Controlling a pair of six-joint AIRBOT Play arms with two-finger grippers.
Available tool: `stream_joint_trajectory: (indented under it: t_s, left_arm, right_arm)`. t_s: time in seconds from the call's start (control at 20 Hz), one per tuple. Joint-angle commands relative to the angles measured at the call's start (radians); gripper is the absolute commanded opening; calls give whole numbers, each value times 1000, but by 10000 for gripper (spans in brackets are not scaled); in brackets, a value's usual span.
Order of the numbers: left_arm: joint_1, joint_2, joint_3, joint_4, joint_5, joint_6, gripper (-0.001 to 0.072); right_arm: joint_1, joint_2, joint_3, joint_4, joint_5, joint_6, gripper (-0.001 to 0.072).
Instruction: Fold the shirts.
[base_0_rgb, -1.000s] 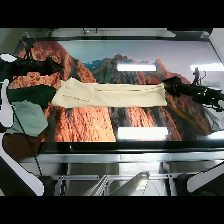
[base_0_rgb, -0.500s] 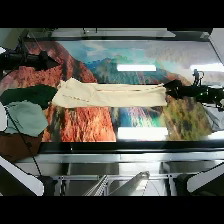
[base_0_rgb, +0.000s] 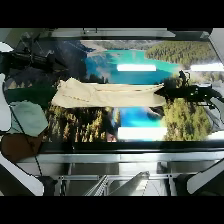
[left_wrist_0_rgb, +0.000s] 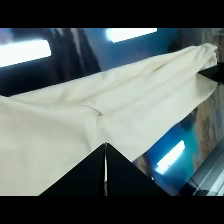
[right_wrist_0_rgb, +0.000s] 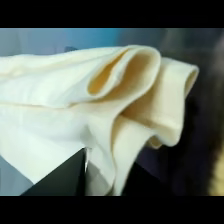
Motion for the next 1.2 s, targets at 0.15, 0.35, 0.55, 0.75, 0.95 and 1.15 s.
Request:
stream_joint_trajectory:
  t_s: [0.15,0.35,0.55,0.75,0.95,1.15]
  left_arm:
    - [-161,-71,0,3,-8,1,11]
    - [-280,-114,0,4,52,0,10]
    - [-394,-171,0,5,187,-18,10]
    - [-499,-225,0,74,288,-67,9]
    - [-573,-231,0,166,328,-113,9]
    - [-591,-231,0,153,357,-113,9]
  right_arm:
    - [13,5,116,29,85,76,16]
    - [33,39,217,6,134,130,16]
    - [54,82,287,-121,141,223,15]
    - [52,121,302,-129,174,231,15]
    - [40,132,354,-132,229,246,15]
    - [29,133,386,-140,270,261,15]
